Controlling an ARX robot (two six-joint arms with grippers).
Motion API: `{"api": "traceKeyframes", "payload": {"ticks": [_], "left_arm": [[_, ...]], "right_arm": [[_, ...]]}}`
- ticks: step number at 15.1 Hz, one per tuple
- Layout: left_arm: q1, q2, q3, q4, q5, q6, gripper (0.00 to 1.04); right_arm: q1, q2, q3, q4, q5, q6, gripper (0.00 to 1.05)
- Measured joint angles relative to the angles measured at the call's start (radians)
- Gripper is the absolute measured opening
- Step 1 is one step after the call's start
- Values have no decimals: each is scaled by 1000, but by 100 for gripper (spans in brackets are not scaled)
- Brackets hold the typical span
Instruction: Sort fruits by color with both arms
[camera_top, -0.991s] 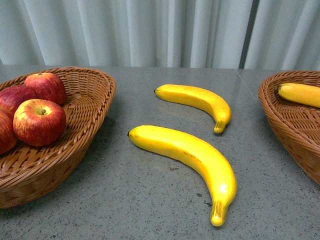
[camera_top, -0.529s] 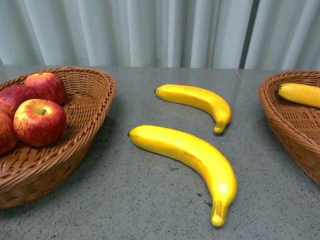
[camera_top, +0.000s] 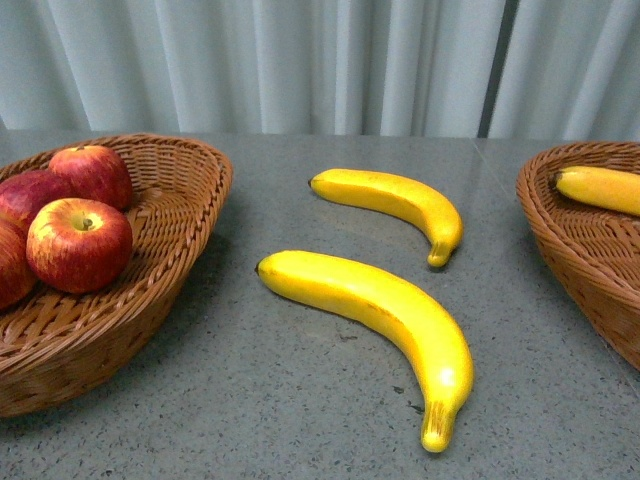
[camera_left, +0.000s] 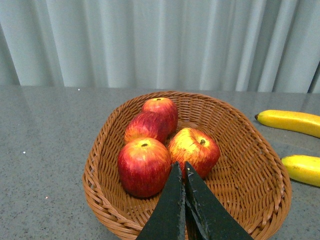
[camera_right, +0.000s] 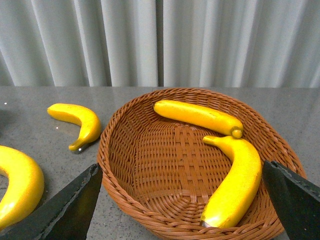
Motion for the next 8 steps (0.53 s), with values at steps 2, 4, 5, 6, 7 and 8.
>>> {"api": "traceKeyframes", "payload": {"ticks": [2, 4, 5, 6, 7, 8], "left_arm": [[0, -40, 0, -40, 0, 0, 2], [0, -73, 0, -73, 0, 0, 2], [0, -104, 0, -109, 0, 0, 2], [0, -259, 1, -249, 2, 0, 2], [0, -259, 0, -283, 1, 0, 2], [0, -260, 0, -275, 0, 0, 2]], "right_arm": [[0, 0, 0, 0, 0, 0, 98], [0, 0, 0, 0, 0, 0, 98], [0, 0, 0, 0, 0, 0, 98], [0, 0, 0, -1, 0, 0, 98], [0, -1, 0, 1, 0, 0, 98], [0, 0, 0, 0, 0, 0, 98]]}}
